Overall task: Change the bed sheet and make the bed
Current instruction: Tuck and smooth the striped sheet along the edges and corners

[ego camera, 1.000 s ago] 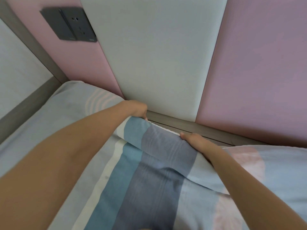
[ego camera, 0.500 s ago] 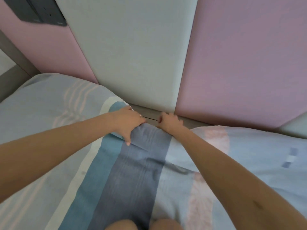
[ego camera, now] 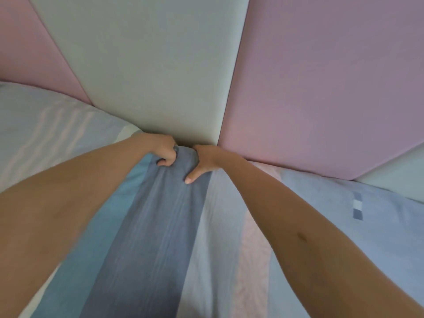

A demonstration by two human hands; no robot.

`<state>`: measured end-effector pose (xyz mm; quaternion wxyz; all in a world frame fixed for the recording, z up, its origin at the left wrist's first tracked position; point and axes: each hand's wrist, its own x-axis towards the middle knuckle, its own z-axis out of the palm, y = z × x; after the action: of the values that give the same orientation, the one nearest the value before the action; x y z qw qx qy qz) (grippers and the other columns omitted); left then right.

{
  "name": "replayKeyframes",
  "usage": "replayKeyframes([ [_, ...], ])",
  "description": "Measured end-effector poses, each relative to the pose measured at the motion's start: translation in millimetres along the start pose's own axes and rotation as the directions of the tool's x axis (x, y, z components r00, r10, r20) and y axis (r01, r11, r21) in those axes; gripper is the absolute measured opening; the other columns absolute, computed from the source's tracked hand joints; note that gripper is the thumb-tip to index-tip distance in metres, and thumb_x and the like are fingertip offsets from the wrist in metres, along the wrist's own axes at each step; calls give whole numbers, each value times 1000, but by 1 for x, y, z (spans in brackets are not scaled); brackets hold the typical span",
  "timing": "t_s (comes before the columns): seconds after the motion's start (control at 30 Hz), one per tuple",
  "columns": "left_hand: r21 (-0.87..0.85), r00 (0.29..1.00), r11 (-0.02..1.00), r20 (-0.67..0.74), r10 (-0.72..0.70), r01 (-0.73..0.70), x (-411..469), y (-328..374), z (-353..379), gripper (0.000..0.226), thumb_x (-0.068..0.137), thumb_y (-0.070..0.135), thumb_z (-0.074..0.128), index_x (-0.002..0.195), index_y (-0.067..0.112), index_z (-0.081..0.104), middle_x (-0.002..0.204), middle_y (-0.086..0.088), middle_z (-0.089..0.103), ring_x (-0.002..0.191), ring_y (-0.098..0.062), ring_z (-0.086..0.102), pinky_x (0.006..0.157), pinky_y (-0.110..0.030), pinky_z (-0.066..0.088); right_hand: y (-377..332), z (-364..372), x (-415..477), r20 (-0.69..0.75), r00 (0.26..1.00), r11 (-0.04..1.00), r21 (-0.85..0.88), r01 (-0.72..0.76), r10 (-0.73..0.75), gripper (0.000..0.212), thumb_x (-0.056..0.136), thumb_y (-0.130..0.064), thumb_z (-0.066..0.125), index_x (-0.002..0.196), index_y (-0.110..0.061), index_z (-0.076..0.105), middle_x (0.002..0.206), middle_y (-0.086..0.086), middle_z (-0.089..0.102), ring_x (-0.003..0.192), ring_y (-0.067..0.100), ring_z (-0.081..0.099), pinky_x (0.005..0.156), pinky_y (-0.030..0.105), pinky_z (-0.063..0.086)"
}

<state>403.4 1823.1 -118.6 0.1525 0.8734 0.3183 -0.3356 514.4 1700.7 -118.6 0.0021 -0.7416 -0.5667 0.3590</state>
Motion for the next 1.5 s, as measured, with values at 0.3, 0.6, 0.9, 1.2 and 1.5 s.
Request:
replayKeyframes([
  [0.3,191,788,982,-607,108,13,-9,-11,35,51,62,35,57,108,14,57,112,-8,62,108,-25,55,94,-36,33,44,29,-49,-553,833,971,-216,-107,-31,59,90,-65,38,128,-20,47,129,4,55,117,25,52,92,36,38],
  [0.6,168,652,985,-743,152,-39,1,-27,44,83,78,72,12,75,11,67,82,-14,70,89,-28,65,84,-34,41,145,18,-113,-211,885,910,81,-408,415,105,57,-99,20,110,-21,64,116,2,65,98,24,64,89,38,50],
  [0.9,195,650,981,-746,145,5,20,-35,51,81,79,63,8,79,9,68,85,-18,70,87,-33,65,73,-33,44,154,44,-99,-494,783,902,4,-432,377,64,84,-74,36,95,-20,68,96,6,70,94,29,64,71,33,44],
  [1.2,61,578,993,-816,-12,105,18,-25,72,54,90,43,27,90,1,60,92,-22,64,93,-34,59,97,-46,30,155,63,-89,-868,477,926,-60,-374,136,36,82,-34,35,74,-10,60,61,15,64,53,34,61,55,33,42],
  [1.5,-109,706,973,-672,-222,203,-17,-63,121,76,81,71,7,150,39,6,160,4,-4,143,-42,-7,100,-76,3,76,112,-84,-695,712,970,-228,-86,-100,60,91,-38,32,147,-16,34,154,6,31,141,29,30,115,47,18],
])
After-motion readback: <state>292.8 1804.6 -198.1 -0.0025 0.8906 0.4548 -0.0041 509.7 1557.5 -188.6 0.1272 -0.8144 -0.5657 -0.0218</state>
